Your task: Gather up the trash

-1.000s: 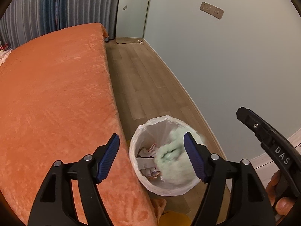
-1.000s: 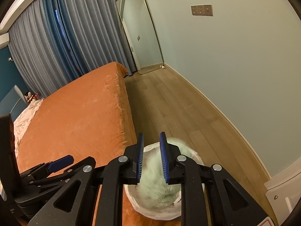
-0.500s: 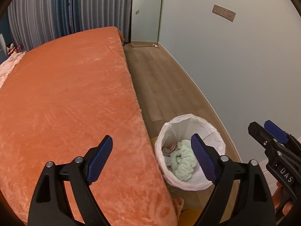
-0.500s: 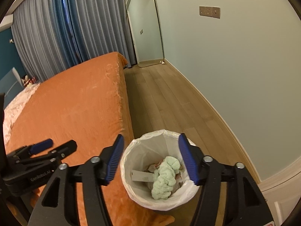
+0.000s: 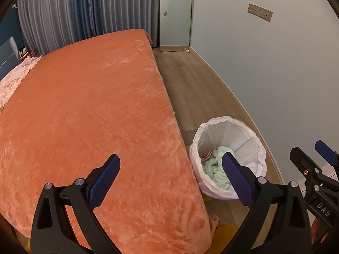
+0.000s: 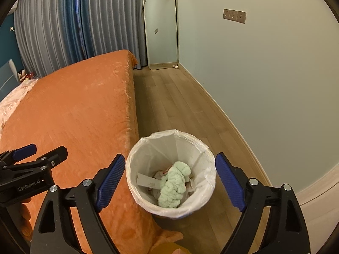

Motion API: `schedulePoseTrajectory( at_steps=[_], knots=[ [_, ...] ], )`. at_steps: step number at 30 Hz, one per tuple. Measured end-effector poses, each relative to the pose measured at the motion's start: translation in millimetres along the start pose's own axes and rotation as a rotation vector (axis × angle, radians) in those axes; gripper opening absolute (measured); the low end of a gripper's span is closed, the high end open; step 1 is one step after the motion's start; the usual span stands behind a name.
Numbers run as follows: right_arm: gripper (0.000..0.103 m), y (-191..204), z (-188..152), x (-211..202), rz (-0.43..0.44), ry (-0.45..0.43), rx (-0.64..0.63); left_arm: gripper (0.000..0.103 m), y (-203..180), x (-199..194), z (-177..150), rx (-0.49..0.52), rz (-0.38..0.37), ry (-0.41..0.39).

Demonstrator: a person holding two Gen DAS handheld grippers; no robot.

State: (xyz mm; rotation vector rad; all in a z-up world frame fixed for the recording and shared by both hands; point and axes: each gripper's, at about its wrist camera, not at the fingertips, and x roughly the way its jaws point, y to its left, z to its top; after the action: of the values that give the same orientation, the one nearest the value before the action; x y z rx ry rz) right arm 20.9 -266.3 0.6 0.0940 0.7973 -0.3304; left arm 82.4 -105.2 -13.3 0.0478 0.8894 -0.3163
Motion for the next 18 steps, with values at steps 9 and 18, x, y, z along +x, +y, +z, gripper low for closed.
schedulePoseTrajectory(
  at_steps=[9,18],
  knots=[
    [0.096,6.3,-30.4,-5.0,-0.034,0.02,-0.007,0.094,-4.7,-8.1,-27.1,0.041,0.045,-0.009],
    [0.096,1.2,-47.7,-1.4,-0.05,0.05,0.035,0.094,-6.4,0.3,-46.7,0.048,0.055,0.041]
  ],
)
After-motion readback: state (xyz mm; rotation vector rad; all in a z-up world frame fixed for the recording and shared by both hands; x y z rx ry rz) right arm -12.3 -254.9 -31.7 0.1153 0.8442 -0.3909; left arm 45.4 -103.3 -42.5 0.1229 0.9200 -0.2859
